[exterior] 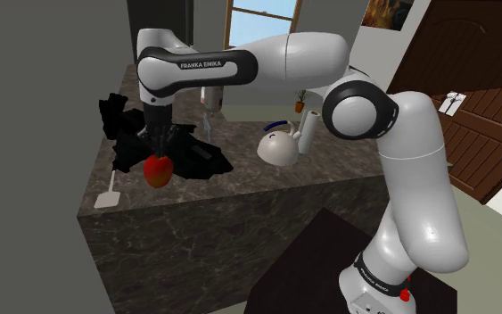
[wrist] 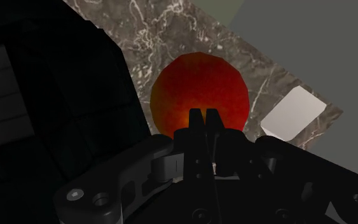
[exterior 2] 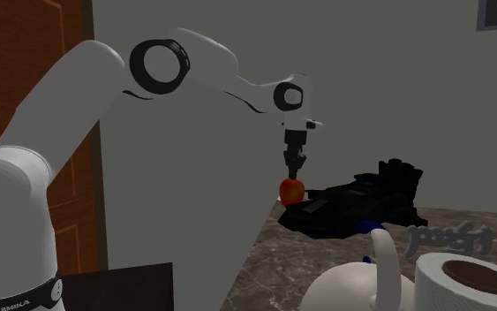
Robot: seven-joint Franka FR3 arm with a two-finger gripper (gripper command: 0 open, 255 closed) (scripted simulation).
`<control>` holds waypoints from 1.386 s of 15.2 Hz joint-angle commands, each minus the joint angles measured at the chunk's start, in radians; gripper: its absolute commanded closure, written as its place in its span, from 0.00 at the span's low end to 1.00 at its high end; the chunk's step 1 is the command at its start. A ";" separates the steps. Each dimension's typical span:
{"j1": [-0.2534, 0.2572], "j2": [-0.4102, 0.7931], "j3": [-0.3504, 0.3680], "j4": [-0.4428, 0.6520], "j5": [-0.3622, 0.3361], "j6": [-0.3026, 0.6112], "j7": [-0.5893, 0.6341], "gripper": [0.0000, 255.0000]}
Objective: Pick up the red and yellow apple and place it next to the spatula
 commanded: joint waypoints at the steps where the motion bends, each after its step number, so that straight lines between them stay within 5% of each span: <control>1: 0.001 0.004 0.000 -0.012 0.000 0.017 0.000 1.00; 8: 0.001 0.004 0.000 -0.012 0.000 0.016 0.000 1.00; 9: 0.001 0.004 0.000 -0.012 0.000 0.017 0.000 0.00; 14: 0.001 0.004 0.000 -0.012 0.000 0.017 0.000 0.00; 18: -0.003 0.005 -0.001 0.117 -0.001 -0.111 0.002 0.00; 21: -0.003 0.005 -0.001 0.117 -0.001 -0.111 0.002 0.00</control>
